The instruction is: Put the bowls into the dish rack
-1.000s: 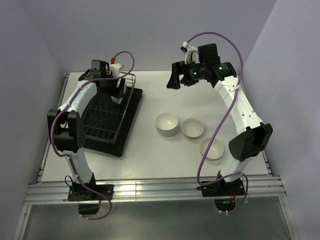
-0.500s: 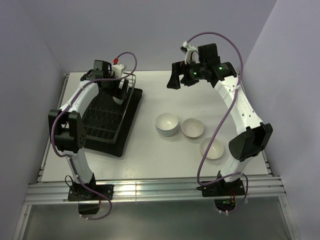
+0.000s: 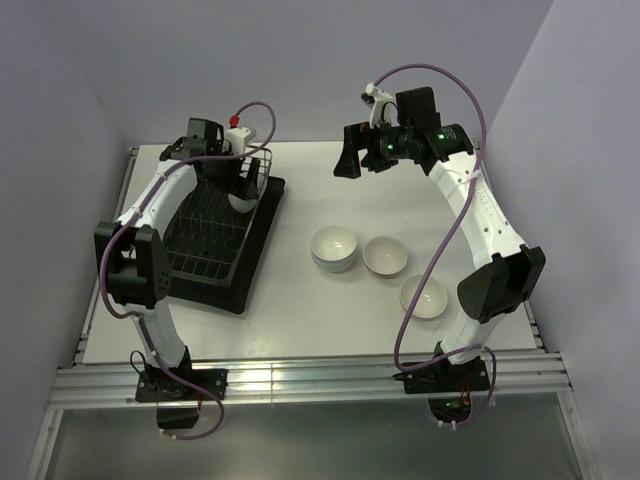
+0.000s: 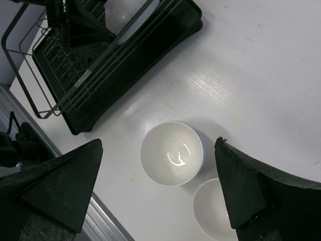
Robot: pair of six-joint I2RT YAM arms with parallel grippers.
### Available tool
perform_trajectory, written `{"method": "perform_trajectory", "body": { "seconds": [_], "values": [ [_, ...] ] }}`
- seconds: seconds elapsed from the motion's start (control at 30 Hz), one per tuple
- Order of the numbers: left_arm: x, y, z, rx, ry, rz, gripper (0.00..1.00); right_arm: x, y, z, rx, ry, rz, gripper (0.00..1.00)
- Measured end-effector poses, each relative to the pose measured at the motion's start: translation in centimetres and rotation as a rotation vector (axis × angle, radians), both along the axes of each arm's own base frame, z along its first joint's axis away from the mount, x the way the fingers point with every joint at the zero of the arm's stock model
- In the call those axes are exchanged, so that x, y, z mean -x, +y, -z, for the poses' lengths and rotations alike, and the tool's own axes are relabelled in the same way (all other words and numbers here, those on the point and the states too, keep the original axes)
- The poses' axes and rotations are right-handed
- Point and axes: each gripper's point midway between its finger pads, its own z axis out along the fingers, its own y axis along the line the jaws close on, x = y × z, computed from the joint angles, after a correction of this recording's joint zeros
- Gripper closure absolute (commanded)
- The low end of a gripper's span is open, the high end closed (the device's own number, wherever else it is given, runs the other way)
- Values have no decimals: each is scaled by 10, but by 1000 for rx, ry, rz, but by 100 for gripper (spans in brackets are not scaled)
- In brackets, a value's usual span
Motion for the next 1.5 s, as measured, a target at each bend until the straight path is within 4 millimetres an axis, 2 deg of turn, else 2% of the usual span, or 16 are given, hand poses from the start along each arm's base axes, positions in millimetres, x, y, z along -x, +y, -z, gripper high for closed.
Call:
{"method": "perform_trajectory", "body": {
  "seconds": [0.17,0.33,0.47,0.53,0.63,0.73,0.8,1.03,1.37,1.5],
  "values": [
    [-2,0,-19,4,-33,-2,5,1,-1,2,14,-7,-13,2],
    [-1,0,-56,19,-117,-4,4,5,-4,14,57,19,-24,11],
    [10,-2,-92,65,-182,-1,4,6,-4,46,154,85,-28,24],
    [16,-3,-108,89,-215,-1,4,11,1,71,223,141,-42,30],
    [30,-4,-127,123,-248,-5,4,21,4,110,320,223,-57,33],
    [40,-6,-140,153,-268,-5,4,39,-2,145,416,317,-65,37],
    [44,-6,-141,167,-268,-9,4,48,-11,163,477,368,-56,38],
    [53,-8,-123,190,-211,-22,4,56,-29,188,570,424,-23,43],
    [56,-9,-118,204,-184,-39,4,58,-28,209,585,488,-15,52],
    [56,-9,-115,205,-178,-40,4,59,-26,219,583,521,-15,62]
  ]
}}
